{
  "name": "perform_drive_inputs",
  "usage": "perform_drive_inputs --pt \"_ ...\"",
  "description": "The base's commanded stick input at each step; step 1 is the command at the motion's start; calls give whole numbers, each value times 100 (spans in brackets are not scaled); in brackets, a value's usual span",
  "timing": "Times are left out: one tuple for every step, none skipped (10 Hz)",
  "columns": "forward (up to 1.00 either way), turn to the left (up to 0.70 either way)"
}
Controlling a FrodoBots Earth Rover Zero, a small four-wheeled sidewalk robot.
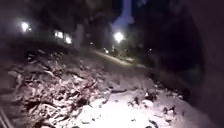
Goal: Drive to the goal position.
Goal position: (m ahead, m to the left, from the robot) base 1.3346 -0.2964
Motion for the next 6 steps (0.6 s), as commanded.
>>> perform_drive_inputs --pt "70 0" --pt "70 0" --pt "70 0" --pt "70 0" --pt "70 0" --pt "70 0"
